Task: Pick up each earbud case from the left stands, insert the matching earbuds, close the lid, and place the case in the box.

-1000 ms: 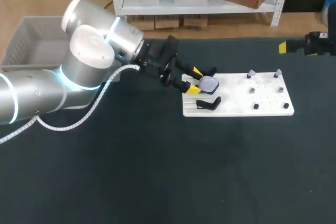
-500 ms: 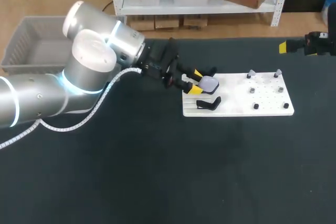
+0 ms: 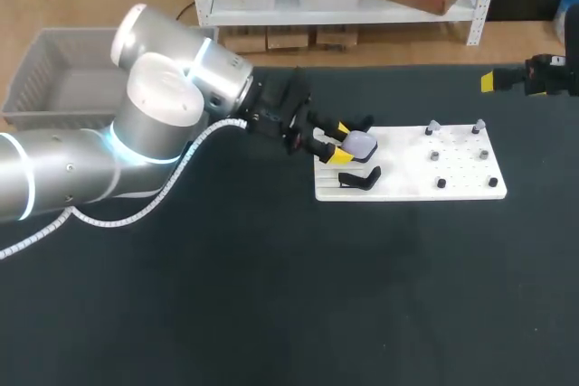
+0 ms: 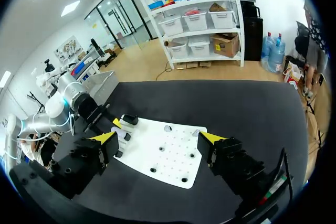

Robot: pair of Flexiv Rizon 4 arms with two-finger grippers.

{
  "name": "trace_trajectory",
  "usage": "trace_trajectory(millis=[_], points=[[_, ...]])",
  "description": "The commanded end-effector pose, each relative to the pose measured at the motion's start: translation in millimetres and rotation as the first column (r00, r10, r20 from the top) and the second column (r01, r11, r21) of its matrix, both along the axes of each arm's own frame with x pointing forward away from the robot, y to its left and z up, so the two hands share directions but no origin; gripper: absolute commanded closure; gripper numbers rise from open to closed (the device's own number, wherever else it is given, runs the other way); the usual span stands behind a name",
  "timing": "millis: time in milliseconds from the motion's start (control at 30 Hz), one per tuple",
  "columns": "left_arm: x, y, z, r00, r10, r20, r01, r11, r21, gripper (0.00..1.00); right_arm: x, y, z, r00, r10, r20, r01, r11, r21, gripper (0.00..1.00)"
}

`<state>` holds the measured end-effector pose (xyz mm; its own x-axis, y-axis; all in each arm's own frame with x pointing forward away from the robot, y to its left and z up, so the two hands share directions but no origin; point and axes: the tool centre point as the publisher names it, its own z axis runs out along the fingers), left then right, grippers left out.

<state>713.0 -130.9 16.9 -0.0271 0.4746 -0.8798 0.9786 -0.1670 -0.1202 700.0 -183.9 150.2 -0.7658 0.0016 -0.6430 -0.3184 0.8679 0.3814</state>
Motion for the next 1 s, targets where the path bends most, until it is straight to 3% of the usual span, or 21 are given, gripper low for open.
trace_trajectory(millis=[33, 733, 767, 867, 900, 1000], points=[[0.2, -1.1, -1.0, 1.0, 0.002, -0.007, -0.002, 1.0, -0.013, 0.51, 0.2, -0.9, -0.3, 1.0, 0.004, 0.0, -0.004, 1.0, 0.003, 0.0], [0.0, -4.9, -2.5, 1.0, -0.009, -0.006, 0.009, 1.0, 0.001, 0.62, 0.2, -0.9, -0.3, 1.0, 0.004, 0.0, -0.004, 1.0, 0.003, 0.0], [0.0, -5.0, -2.5, 1.0, -0.009, -0.005, 0.009, 1.0, 0.002, 0.64, 0.2, -0.9, -0.3, 1.0, 0.004, 0.0, -0.004, 1.0, 0.003, 0.0], [-0.1, -4.9, -2.3, 1.0, -0.005, -0.001, 0.005, 1.0, 0.01, 0.85, 0.2, -0.9, -0.3, 1.0, 0.004, 0.0, -0.004, 1.0, 0.003, 0.0], [-0.5, -4.2, -1.8, 1.0, -0.003, 0.001, 0.003, 1.0, 0.013, 1.0, 0.2, -0.9, -0.3, 1.0, 0.004, 0.0, -0.004, 1.0, 0.003, 0.0], [-1.7, -0.3, 1.7, 1.0, 0.006, 0.007, -0.006, 1.0, 0.015, 1.0, 0.2, -0.9, -0.3, 1.0, 0.004, 0.0, -0.004, 1.0, 0.003, 0.0]])
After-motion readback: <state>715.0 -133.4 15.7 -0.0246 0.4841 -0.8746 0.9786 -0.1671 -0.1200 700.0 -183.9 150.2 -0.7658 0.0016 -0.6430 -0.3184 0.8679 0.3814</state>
